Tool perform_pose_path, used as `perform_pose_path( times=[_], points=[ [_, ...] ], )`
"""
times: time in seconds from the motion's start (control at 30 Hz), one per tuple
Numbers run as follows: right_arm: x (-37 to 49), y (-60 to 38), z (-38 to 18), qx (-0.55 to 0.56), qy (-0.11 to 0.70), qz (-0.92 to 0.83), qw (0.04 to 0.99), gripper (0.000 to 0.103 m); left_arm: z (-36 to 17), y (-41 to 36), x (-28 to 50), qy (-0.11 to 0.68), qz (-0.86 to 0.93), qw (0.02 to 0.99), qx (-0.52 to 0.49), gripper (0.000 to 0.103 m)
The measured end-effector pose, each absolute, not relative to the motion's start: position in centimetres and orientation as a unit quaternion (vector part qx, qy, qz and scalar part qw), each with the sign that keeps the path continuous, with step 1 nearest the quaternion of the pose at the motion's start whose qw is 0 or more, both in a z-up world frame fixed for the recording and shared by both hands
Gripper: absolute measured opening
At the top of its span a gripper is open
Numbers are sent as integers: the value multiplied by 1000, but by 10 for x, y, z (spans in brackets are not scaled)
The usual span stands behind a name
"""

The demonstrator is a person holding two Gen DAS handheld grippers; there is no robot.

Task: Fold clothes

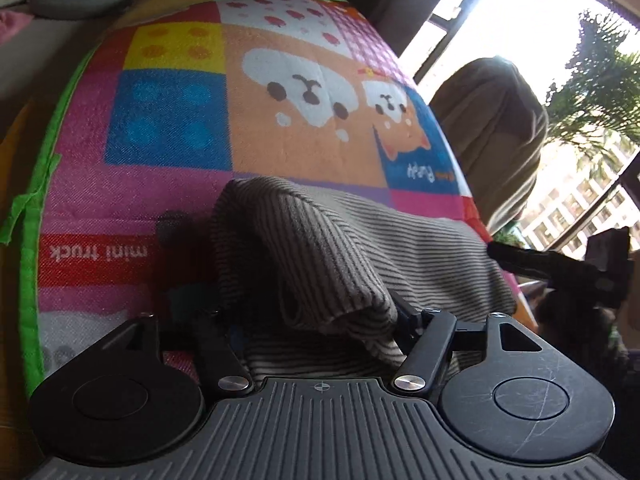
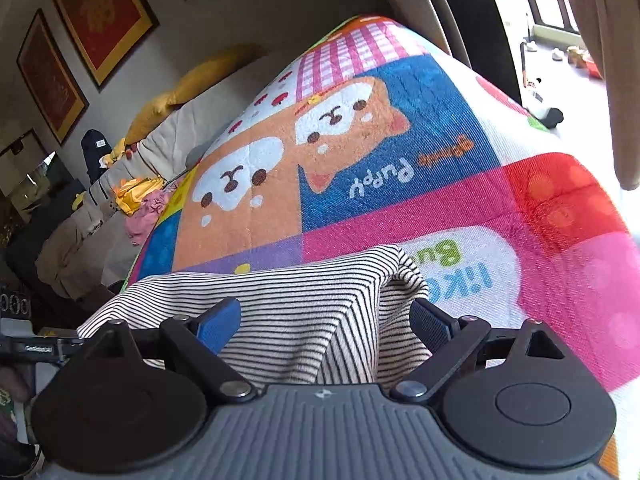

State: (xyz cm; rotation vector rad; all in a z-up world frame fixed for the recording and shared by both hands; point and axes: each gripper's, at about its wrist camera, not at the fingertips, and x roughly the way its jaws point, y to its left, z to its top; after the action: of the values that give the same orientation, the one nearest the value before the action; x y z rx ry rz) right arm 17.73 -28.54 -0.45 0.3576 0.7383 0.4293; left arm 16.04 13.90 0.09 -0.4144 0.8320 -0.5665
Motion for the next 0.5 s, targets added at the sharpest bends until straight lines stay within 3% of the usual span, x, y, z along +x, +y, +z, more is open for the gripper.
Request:
perform_pose_path(
  times=[0.1, 0.3, 0.37, 0.43, 0.5],
  points=[
    [177, -281, -9, 184, 366, 240, 880, 93, 11, 150, 168, 384, -292, 837, -258, 94],
    [174, -279, -3, 220, 395, 267, 851, 93, 2, 132, 200, 416, -281, 824, -262, 95],
    [185, -283, -9, 243, 415, 253, 839, 85, -1, 124, 203, 421, -275, 830, -242, 94],
    [189, -282, -11, 245, 409, 250, 842, 79, 1, 118, 202, 415, -262, 844, -216, 88],
    [192, -281, -13, 246, 401, 248, 847, 76, 3, 113, 198, 409, -240, 862, -177, 65]
  ],
)
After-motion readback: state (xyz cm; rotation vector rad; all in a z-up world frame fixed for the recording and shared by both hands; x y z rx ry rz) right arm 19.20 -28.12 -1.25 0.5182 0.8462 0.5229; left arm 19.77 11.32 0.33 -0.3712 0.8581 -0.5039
